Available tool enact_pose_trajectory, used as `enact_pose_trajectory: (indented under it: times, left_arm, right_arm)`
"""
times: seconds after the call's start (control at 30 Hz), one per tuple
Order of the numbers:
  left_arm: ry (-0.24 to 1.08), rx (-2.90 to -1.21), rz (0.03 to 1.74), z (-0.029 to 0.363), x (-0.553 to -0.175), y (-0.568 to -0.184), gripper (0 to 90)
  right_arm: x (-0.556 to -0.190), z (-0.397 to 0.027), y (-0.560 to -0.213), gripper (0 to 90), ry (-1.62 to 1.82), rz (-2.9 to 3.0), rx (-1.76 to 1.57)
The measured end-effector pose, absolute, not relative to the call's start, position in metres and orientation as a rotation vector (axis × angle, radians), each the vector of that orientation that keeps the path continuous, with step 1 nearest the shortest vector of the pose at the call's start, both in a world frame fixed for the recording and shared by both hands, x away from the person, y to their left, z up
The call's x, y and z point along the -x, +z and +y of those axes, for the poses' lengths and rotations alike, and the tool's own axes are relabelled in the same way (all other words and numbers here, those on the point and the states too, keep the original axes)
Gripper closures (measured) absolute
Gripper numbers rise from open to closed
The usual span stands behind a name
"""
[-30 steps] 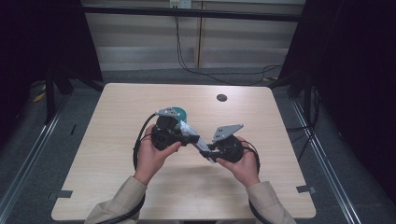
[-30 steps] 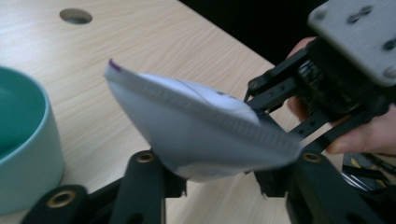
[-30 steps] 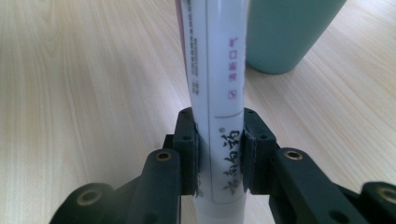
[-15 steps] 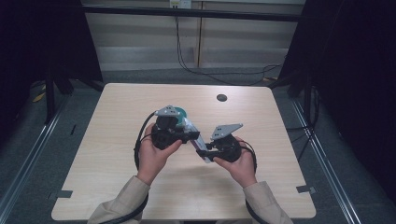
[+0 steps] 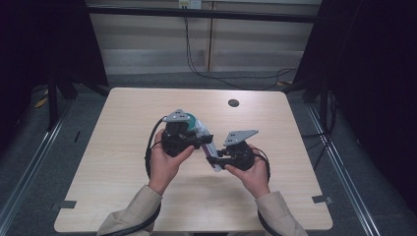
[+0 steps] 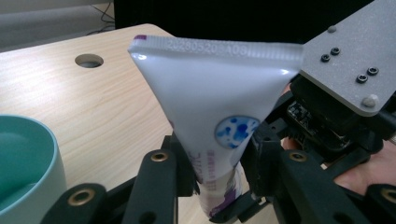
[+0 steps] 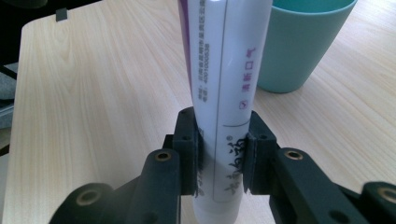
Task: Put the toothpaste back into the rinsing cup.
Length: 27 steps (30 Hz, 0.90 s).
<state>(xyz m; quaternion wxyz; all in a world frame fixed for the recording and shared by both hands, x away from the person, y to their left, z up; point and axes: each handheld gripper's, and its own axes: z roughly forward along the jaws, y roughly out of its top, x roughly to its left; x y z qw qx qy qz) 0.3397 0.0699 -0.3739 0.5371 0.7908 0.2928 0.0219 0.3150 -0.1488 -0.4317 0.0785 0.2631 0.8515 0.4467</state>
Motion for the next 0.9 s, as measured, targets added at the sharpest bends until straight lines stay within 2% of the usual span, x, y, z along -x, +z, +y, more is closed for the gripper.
enact_pose_trajectory:
  times: [0.2, 0.43, 0.6, 0.77, 0.83, 0.9]
  left_arm:
    - [0.067, -1.855, 0.717, 0.069, -0.34, -0.373, 66.3]
    - [0.078, -1.859, 0.698, 0.068, -0.336, -0.369, 73.0]
    - [0.095, -1.837, 0.678, 0.071, -0.334, -0.366, 75.6]
    - [0.118, -1.842, 0.672, 0.073, -0.333, -0.364, 76.1]
    - [0.126, -1.839, 0.676, 0.075, -0.333, -0.363, 76.1]
    - [0.139, -1.855, 0.68, 0.076, -0.334, -0.362, 76.1]
  right_arm:
    - [-0.315, -0.148, -0.431, 70.8, 1.363, 2.535, -0.798]
    - [-0.315, -0.146, -0.433, 69.6, 1.419, 2.529, -0.781]
    - [-0.313, -0.145, -0.43, 65.3, 1.434, 2.502, -0.769]
    - [-0.311, -0.146, -0.427, 49.9, 1.462, 2.466, -0.759]
    - [-0.311, -0.147, -0.426, 41.1, 1.421, 2.462, -0.769]
    - [-0.311, -0.15, -0.428, 40.2, 1.394, 2.465, -0.768]
